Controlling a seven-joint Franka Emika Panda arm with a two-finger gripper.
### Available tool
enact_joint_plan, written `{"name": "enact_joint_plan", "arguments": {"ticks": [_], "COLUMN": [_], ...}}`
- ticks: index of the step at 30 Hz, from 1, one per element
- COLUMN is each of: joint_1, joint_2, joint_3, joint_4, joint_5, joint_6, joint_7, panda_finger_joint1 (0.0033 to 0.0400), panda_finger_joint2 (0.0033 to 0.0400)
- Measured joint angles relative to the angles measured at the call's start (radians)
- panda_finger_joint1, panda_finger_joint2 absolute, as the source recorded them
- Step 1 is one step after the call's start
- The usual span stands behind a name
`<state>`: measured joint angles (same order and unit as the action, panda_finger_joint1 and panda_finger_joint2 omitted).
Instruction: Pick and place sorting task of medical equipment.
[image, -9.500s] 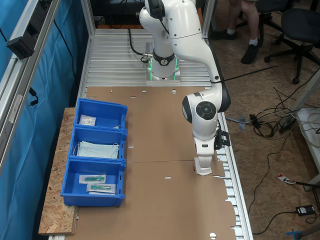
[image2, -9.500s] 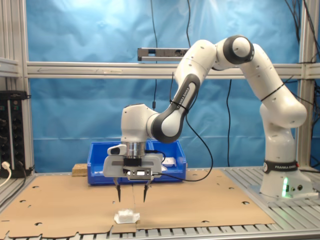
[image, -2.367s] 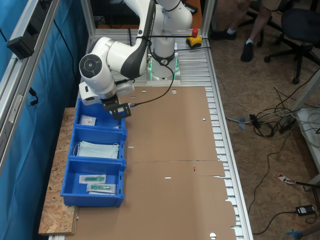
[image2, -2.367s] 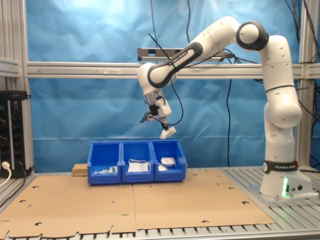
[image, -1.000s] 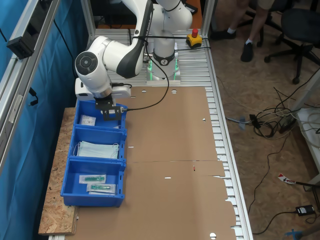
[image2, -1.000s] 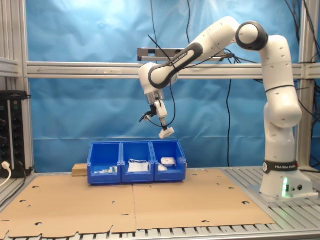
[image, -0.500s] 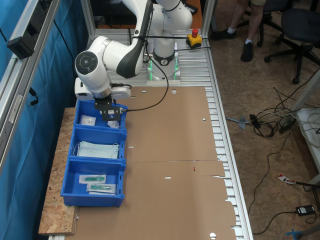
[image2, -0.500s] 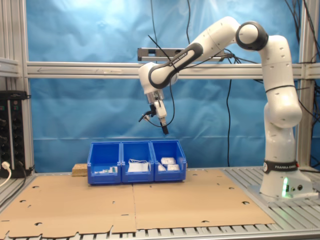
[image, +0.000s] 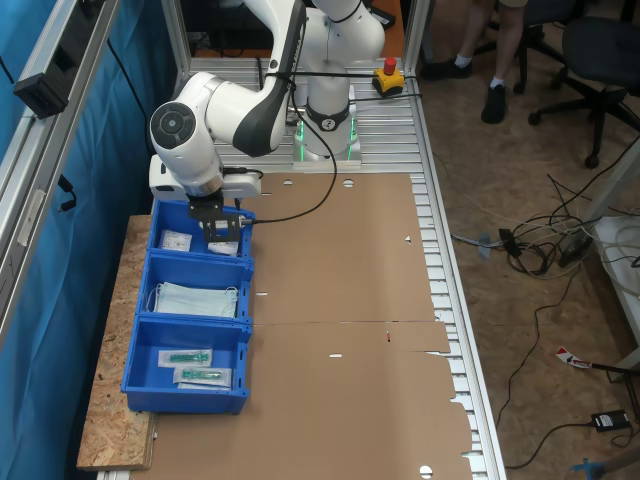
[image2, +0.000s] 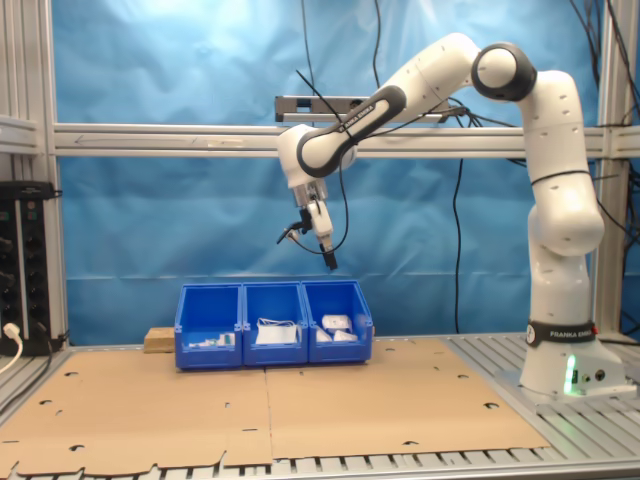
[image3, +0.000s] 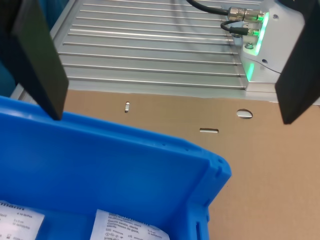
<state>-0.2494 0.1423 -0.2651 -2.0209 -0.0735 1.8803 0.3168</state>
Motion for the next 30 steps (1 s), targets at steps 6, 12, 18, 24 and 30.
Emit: {"name": "enact_joint_plan", "arguments": {"ticks": [6, 12, 18, 24, 30], "joint_1": [0.003, 0.014, 0.040, 0.073, 0.121], "joint_2": [-0.004, -0.027, -0.071, -0.116, -0.168], "joint_3": [0.002, 0.011, 0.029, 0.053, 0.090], "joint_4": [0.000, 0.000, 0.000, 0.000, 0.001], "joint_5": [0.000, 0.000, 0.000, 0.000, 0.000], "joint_6": [0.000, 0.000, 0.000, 0.000, 0.000], "joint_7": [0.000, 0.000, 0.000, 0.000, -0.004], "panda_finger_joint1": [0.0398, 0.0398, 0.0400, 0.0400, 0.0400], "panda_finger_joint2": [0.0398, 0.0398, 0.0400, 0.0400, 0.0400]}}
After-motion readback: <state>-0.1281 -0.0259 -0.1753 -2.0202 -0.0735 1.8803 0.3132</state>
